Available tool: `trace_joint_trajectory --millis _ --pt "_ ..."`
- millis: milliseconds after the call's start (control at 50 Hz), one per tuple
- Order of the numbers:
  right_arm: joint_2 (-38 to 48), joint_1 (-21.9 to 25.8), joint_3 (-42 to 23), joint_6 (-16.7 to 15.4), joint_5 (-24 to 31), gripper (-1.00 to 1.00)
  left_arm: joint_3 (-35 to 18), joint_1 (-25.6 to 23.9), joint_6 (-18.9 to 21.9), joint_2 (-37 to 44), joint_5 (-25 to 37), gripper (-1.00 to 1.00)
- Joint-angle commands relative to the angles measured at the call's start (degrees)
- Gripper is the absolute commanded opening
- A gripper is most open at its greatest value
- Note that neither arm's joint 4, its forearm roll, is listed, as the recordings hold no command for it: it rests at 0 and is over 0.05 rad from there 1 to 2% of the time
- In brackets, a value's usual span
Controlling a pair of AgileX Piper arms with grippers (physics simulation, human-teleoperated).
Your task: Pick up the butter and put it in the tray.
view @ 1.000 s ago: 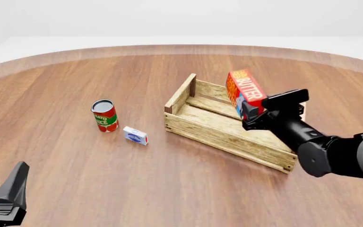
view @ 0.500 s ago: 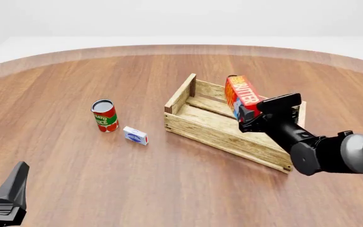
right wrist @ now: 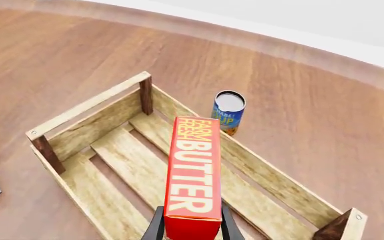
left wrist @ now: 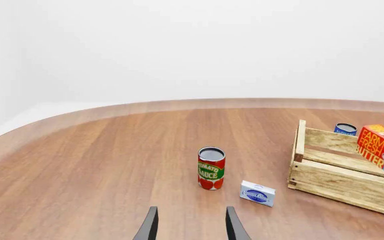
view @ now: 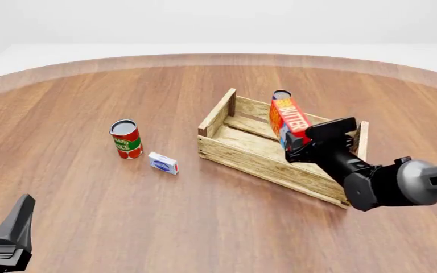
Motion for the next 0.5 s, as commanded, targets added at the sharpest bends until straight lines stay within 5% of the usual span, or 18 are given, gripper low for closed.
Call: trace_joint_trajectory --millis 20,500 --pt "0.6 -0.2 -1.0 1.0 -0.9 -1.00 0.0 0.0 0.0 0.0 0.0 1.00" --pt "1.4 0.0 -1.3 1.2 -1.2 -1.00 0.0 0.0 0.0 0.0 0.0 1.00"
